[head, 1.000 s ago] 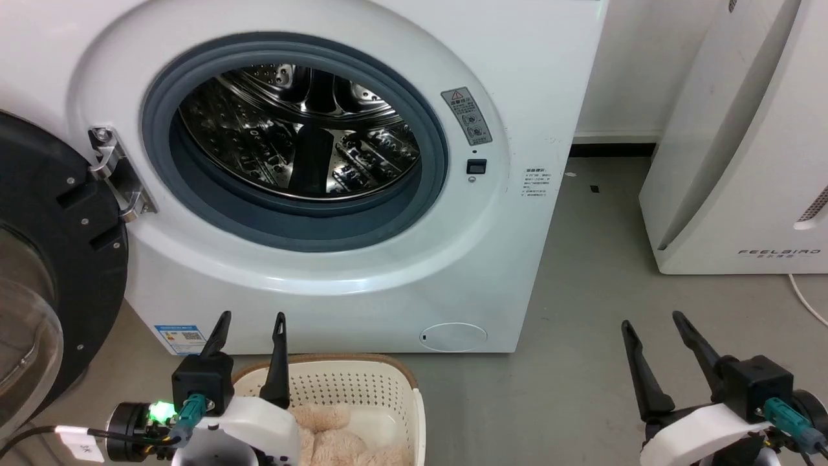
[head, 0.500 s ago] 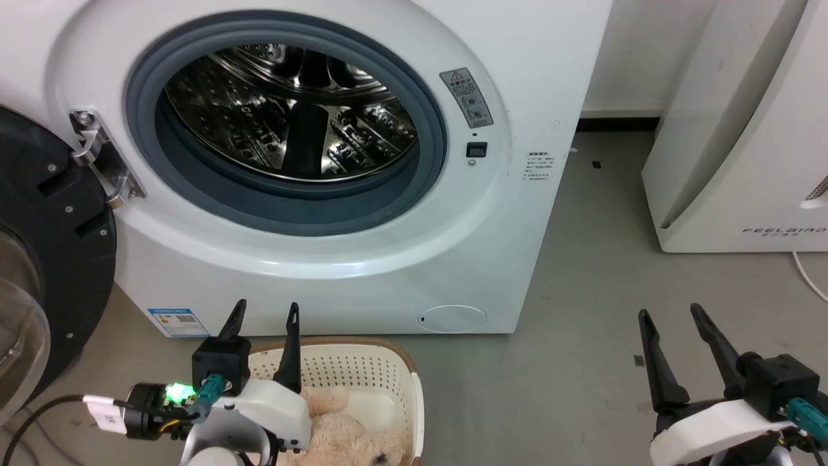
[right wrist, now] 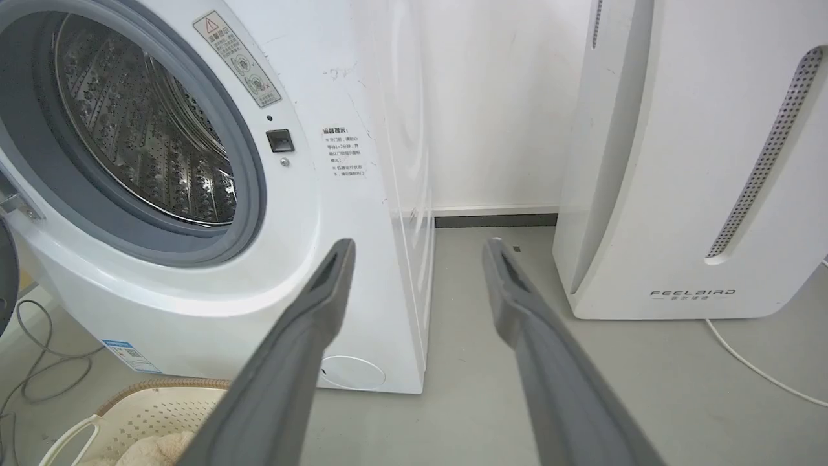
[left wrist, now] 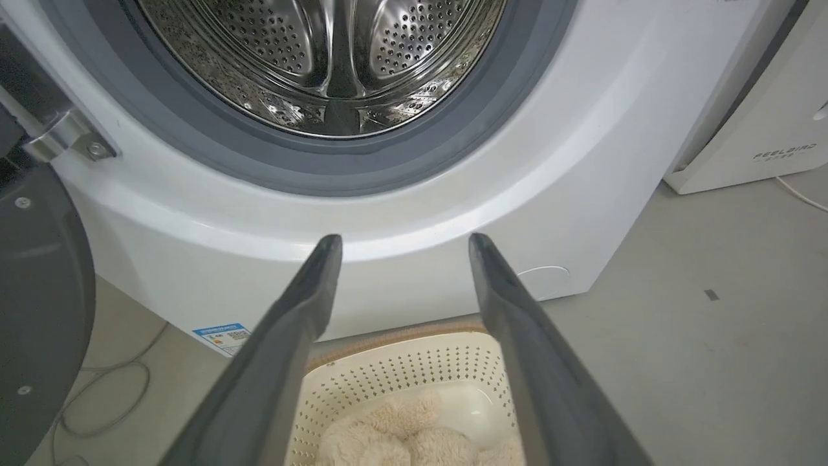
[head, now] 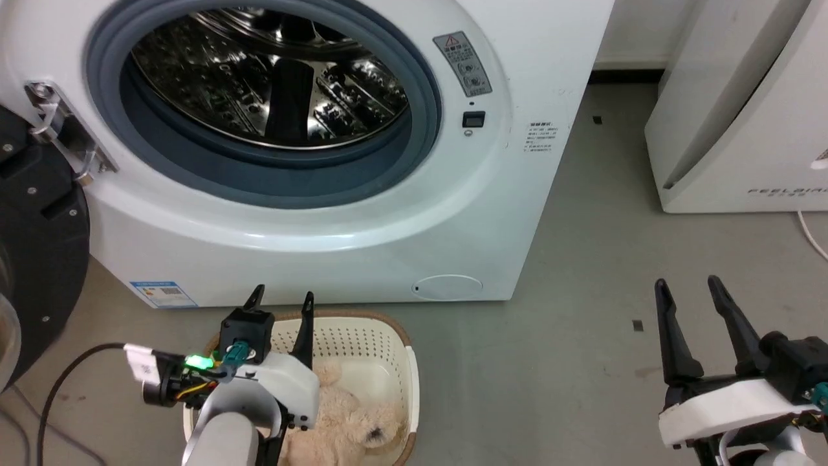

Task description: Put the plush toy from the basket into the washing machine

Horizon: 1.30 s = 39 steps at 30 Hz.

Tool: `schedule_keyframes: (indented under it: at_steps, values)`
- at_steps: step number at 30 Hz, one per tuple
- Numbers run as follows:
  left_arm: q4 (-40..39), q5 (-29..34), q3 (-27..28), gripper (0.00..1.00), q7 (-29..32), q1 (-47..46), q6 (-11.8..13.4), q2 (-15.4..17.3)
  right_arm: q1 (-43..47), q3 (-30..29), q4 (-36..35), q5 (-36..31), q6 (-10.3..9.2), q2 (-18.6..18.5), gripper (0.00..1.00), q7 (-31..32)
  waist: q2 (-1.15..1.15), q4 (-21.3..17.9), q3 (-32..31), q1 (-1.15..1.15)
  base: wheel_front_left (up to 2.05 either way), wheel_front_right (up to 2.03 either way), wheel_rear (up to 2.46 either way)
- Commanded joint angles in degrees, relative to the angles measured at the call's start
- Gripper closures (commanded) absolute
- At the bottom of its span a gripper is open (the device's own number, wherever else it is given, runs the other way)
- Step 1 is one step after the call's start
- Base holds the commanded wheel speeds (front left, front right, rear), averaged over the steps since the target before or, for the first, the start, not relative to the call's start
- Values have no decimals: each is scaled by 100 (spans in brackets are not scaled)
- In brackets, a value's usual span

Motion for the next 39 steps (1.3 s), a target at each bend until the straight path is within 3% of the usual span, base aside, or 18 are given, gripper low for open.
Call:
schedule_keyframes:
  at_steps: [1, 17, 39]
  values:
    - [114, 43, -44, 0, -48, -143, -29, 45, -112, -24, -45, 60, -2, -1, 0, -51, 0, -17, 71, 0, 0, 0, 0]
    - [1519, 208, -509, 0, 240, -1145, -248, 257, -530, -111, -149, 426, -3, -1, 0, -242, 0, -148, 856, 0, 0, 0, 0]
    - [2869, 774, -1492, 0, 1326, -2304, -245, 1075, -1179, -183, -345, 991, -4, -2, 0, -505, 0, -449, 2347, 0, 0, 0, 0]
